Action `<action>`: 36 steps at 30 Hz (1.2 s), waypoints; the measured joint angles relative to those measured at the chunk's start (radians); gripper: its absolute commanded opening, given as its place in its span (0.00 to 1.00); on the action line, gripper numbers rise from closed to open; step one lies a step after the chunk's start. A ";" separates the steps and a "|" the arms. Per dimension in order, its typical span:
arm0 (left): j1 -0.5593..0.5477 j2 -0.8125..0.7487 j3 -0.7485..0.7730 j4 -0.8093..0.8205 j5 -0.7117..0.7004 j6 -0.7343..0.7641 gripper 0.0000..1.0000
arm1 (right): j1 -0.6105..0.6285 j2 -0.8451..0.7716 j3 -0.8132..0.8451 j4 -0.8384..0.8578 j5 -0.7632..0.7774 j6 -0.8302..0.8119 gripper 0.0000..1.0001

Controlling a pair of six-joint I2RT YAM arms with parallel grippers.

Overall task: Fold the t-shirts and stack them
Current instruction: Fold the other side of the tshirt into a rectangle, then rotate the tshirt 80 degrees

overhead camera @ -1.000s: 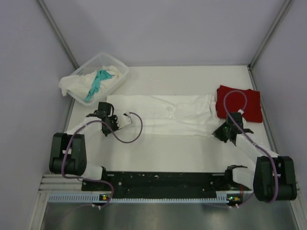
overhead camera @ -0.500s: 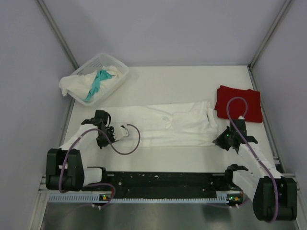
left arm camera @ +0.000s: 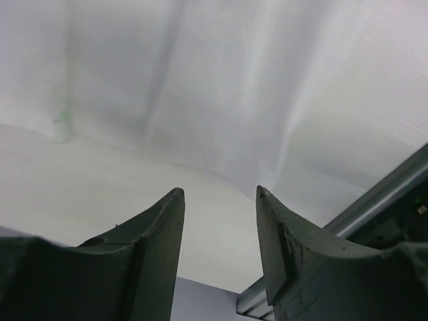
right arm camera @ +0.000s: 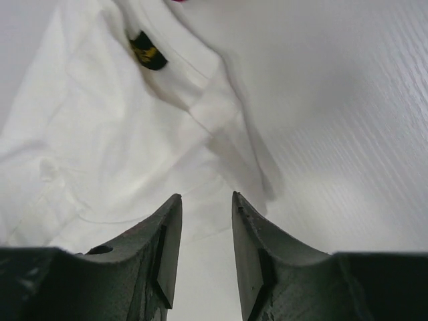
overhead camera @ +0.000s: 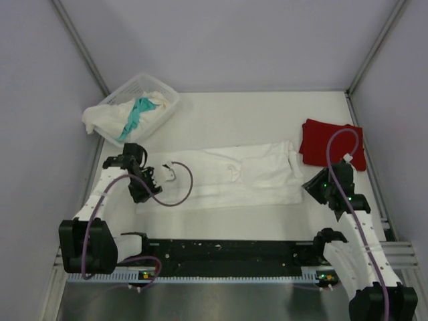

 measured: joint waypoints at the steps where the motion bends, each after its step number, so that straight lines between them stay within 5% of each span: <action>1: 0.006 0.002 0.028 0.005 0.005 -0.008 0.50 | 0.000 -0.006 0.024 -0.006 -0.006 -0.013 0.31; 13: 0.053 0.216 0.243 0.169 0.071 -0.219 0.44 | 0.117 0.188 0.408 -0.039 -0.066 -0.157 0.00; 22: 0.053 0.326 0.288 0.225 0.045 -0.292 0.31 | 0.139 0.603 0.653 -0.005 -0.074 -0.210 0.00; 32: 0.053 0.576 0.438 0.320 -0.002 -0.345 0.27 | 0.126 1.250 0.958 0.072 -0.119 -0.200 0.00; 36: 0.052 0.649 0.425 0.361 -0.056 -0.340 0.25 | 0.099 1.369 1.052 0.046 -0.155 -0.178 0.00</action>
